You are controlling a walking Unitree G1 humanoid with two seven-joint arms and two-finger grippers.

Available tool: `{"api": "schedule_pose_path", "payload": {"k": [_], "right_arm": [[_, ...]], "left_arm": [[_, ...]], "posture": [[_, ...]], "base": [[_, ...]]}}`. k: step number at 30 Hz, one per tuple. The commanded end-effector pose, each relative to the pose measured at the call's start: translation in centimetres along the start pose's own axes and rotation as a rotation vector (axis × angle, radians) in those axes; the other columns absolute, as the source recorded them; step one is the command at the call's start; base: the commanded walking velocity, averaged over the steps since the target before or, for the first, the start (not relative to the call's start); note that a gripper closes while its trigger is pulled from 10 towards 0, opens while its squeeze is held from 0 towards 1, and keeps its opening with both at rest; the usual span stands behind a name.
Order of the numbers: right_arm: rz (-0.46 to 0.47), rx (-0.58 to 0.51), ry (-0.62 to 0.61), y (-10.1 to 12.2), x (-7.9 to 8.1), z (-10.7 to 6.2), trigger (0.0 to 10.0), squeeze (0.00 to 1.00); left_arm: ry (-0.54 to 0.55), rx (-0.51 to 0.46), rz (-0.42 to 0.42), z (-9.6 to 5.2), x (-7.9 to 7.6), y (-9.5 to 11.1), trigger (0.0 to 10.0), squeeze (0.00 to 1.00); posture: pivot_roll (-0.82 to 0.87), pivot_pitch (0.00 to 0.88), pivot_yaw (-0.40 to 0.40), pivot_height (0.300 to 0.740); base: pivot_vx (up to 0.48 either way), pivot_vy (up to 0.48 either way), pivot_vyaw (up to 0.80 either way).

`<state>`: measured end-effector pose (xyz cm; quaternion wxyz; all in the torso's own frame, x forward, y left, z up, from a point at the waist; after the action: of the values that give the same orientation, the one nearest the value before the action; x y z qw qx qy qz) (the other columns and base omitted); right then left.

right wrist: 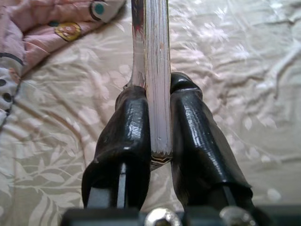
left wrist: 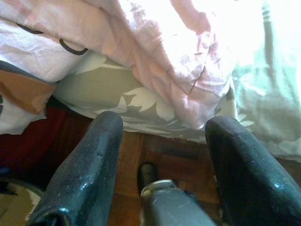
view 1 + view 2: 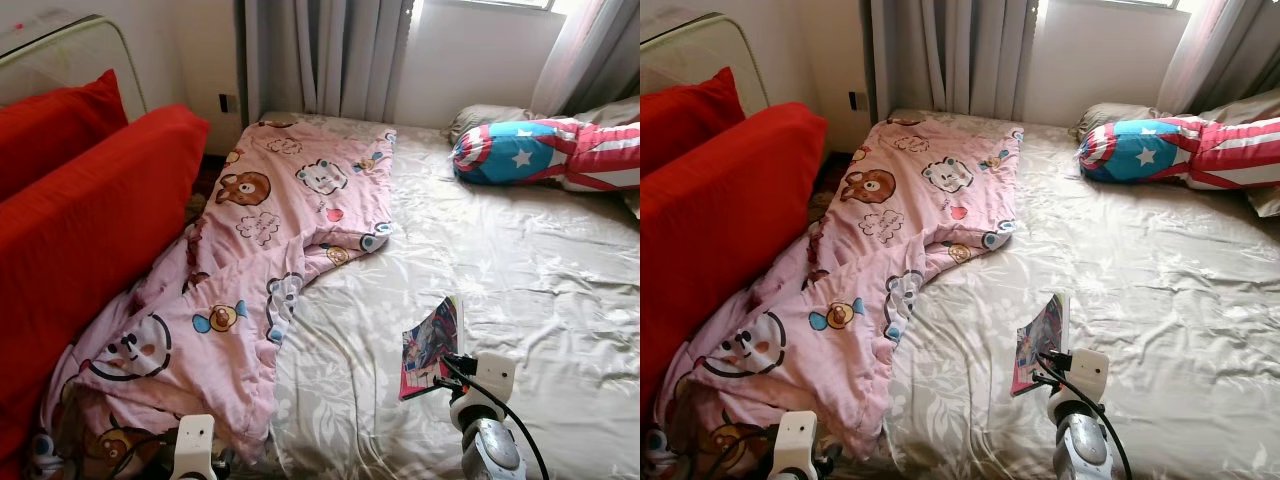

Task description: Clean up the room

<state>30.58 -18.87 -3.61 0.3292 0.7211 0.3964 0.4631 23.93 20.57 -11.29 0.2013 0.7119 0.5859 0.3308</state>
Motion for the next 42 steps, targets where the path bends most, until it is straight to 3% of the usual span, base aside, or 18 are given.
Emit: {"api": "schedule_pose_path", "payload": {"k": [1, 8, 14, 42], "right_arm": [[-0.005, -0.053, 0.015, 1.3, 0.1, 0.2, 10.0, 0.0], [0.002, -0.045, 0.004, 1.1, -0.1, 0.1, 10.0, 0.0], [0.002, -0.034, 0.003, 0.8, -0.1, 0.1, 10.0, 0.0], [0.008, -0.019, 0.021, 0.1, 0.3, 0.1, 10.0, 0.0]], "left_arm": [[-0.002, 0.033, 0.005, -0.2, -0.2, -1.1, 10.0, 0.0], [0.0, 0.04, 0.004, -0.4, -0.2, -1.5, 10.0, 0.0], [0.001, 0.041, 0.005, -0.4, -0.2, -1.5, 10.0, 0.0], [-0.012, 0.039, 0.022, -0.4, -0.5, -1.5, 10.0, 0.0]], "posture": [[-0.01, 0.0, -0.107, 0.74], [-0.01, 0.0, -0.106, 0.74], [0.0, 0.0, -0.106, 0.74], [-0.01, 0.0, -0.091, 0.74]], "base": [[0.0, -0.349, 0.0], [0.0, -0.346, 0.0], [0.0, -0.338, -0.75], [0.0, -0.317, 0.0]]}}
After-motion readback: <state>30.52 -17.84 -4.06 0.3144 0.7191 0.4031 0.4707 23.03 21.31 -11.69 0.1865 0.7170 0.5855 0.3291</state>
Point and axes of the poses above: a point about 5 cm out from each wrist's last joint towards the gripper, its own z axis pointing out of the wrist towards the gripper, its own y axis along the axis of the wrist's last joint, x = y × z, the point moved 6 cm from there along z, pointing out of the wrist towards the gripper, and after that the axes turned 15 degrees about z, right-handed, at the moved point
